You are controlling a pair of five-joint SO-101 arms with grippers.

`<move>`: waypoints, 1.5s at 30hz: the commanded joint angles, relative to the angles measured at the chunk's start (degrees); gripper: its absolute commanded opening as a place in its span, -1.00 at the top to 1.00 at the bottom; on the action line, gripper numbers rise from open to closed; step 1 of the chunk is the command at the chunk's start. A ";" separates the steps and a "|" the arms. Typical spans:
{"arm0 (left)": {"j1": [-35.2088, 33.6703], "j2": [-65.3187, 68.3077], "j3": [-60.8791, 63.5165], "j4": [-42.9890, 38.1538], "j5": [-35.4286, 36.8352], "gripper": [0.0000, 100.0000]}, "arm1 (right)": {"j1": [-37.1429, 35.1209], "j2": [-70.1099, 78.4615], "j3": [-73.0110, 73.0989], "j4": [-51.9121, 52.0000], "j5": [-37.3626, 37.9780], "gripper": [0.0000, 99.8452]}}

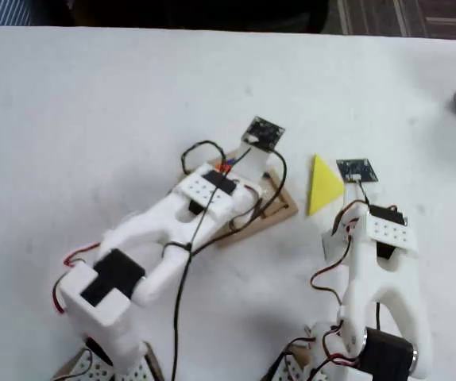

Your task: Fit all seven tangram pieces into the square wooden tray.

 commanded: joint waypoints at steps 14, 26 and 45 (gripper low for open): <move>0.31 -5.49 5.80 -19.08 1.49 0.96 | 0.04 -1.98 -0.18 -0.84 0.70 0.96; 0.22 -4.88 5.89 -12.40 1.49 0.96 | 0.04 -1.98 -0.18 -0.84 0.70 0.96; -0.75 -17.19 7.21 -3.34 1.67 0.96 | 0.04 -1.98 -0.18 -0.84 0.70 0.96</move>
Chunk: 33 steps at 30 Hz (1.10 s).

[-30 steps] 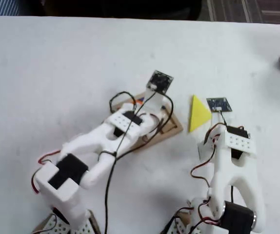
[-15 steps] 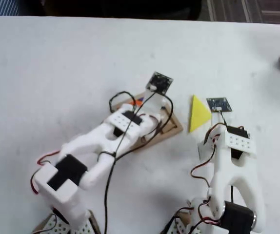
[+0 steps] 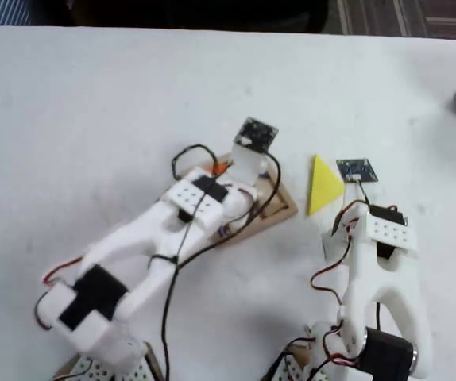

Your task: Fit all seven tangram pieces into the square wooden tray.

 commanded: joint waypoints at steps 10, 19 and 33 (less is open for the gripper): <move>-0.40 2.42 -0.26 -21.89 0.79 0.96 | -0.84 -1.98 -0.18 -0.84 0.70 0.96; -0.31 14.73 -11.25 -15.38 0.35 0.96 | -0.84 -1.98 -0.18 -0.84 0.70 0.96; -1.45 10.51 -9.49 -3.69 0.44 0.96 | -0.84 -1.98 -0.09 -0.84 0.70 0.96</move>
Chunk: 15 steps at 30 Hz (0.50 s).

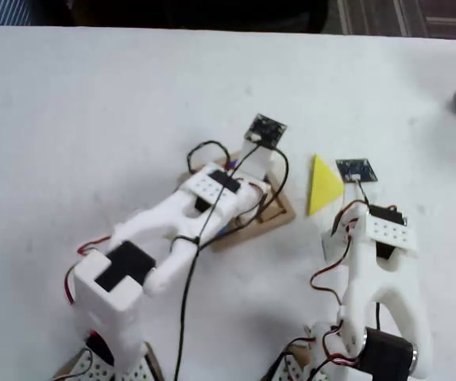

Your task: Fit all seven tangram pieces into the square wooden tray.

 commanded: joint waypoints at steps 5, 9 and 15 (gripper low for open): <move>-1.01 -12.88 5.80 -0.88 0.44 0.96 | -0.66 -1.98 -0.26 -0.84 0.70 0.96; 1.10 -19.91 14.59 -7.30 0.26 0.96 | -0.84 -1.98 -0.26 -0.84 0.70 0.96; 7.43 -22.73 19.69 -7.12 0.26 0.96 | -0.84 -1.98 -0.26 -0.84 0.70 0.96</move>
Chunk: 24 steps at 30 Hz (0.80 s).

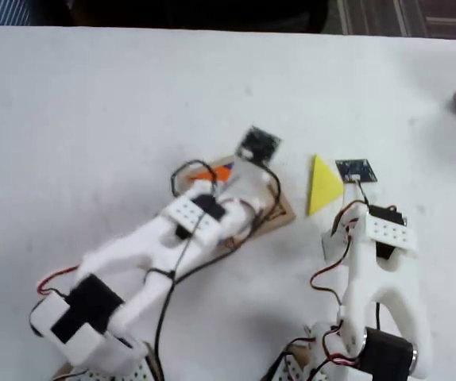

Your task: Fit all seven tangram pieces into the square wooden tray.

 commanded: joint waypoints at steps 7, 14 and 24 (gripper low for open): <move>4.88 2.07 -4.13 0.53 0.62 0.96 | -0.84 -1.98 0.26 -1.45 0.70 0.96; 4.62 9.98 -11.16 2.46 0.62 0.96 | -0.84 -1.98 0.26 -1.63 0.70 0.96; 2.86 15.78 -19.08 4.40 0.62 0.96 | -0.92 -1.98 0.26 -1.63 0.70 0.96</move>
